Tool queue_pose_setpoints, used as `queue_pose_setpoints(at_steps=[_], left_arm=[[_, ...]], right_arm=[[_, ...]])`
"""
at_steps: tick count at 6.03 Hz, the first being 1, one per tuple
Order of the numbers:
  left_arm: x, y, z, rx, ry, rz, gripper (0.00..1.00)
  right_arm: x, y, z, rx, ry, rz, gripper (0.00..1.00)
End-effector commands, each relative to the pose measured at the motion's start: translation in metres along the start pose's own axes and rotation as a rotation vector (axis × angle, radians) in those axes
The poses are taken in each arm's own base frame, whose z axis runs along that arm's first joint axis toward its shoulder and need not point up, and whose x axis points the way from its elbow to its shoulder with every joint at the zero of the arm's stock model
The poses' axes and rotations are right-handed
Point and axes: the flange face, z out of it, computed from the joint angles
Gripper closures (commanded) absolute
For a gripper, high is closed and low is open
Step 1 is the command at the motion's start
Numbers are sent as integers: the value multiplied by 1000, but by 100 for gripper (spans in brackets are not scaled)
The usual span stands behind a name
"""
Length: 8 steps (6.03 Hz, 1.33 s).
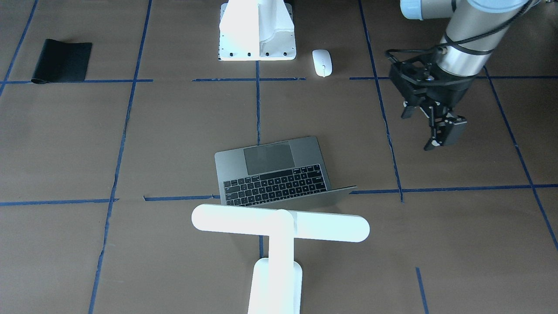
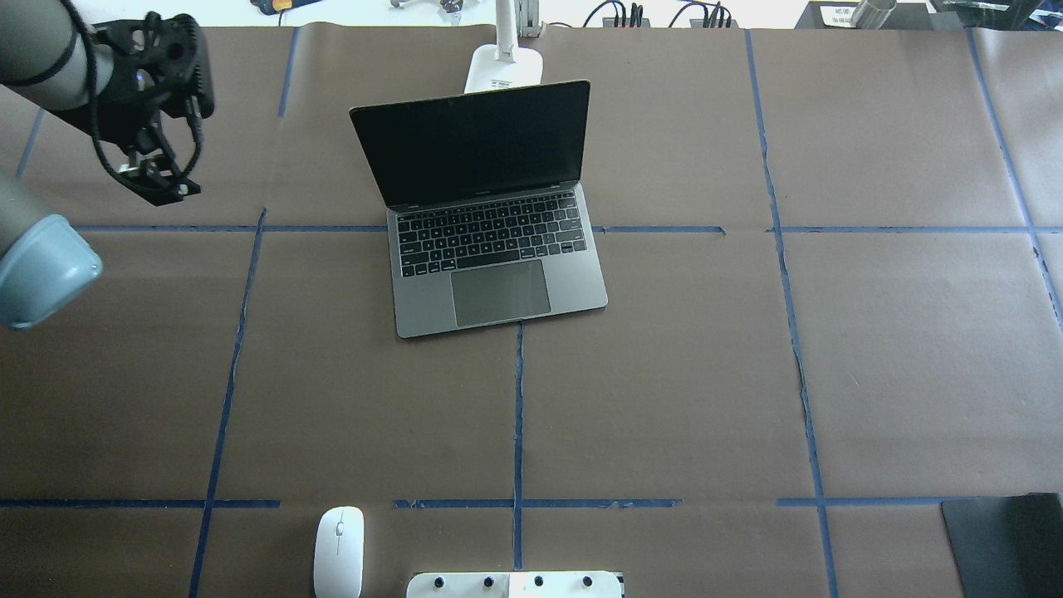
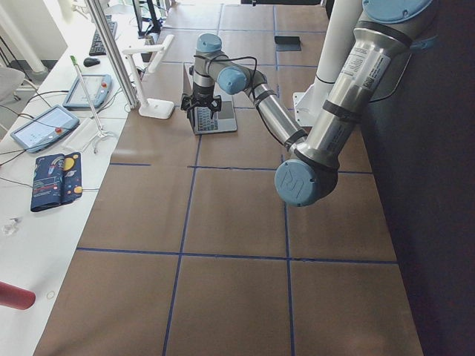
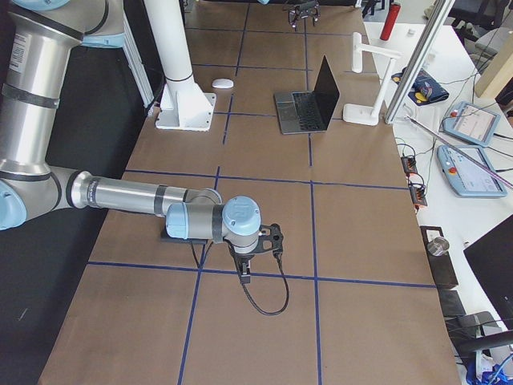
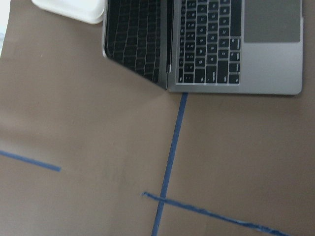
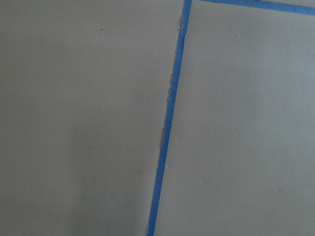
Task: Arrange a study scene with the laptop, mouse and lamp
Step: 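Open the left gripper and withdraw it from the laptop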
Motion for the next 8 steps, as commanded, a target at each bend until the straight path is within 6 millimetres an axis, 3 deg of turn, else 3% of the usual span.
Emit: queue_pose_setpoints(at_steps=[1,2,4,5,6,8], left_arm=[[-9,69,8,-76,1,-80,4],[-6,86,6,-84,0,-168,0],[23,107,3,-78,58,-669,0],[38,104,-3,-57,133,-869,0],[56,89,-6,-51,153,-908,0],[82,66,1,-61,187,-934,0]], right_arm=[[-11,-5,-10,27,2,-36,0],[-25,5,-18,57,-14,-74,0],[-54,15,-34,84,-91,-28,0],[-78,16,-34,80,-103,31,0],[-103,23,-20,85,-127,100,0],[-138,70,6,126,-184,198,0]])
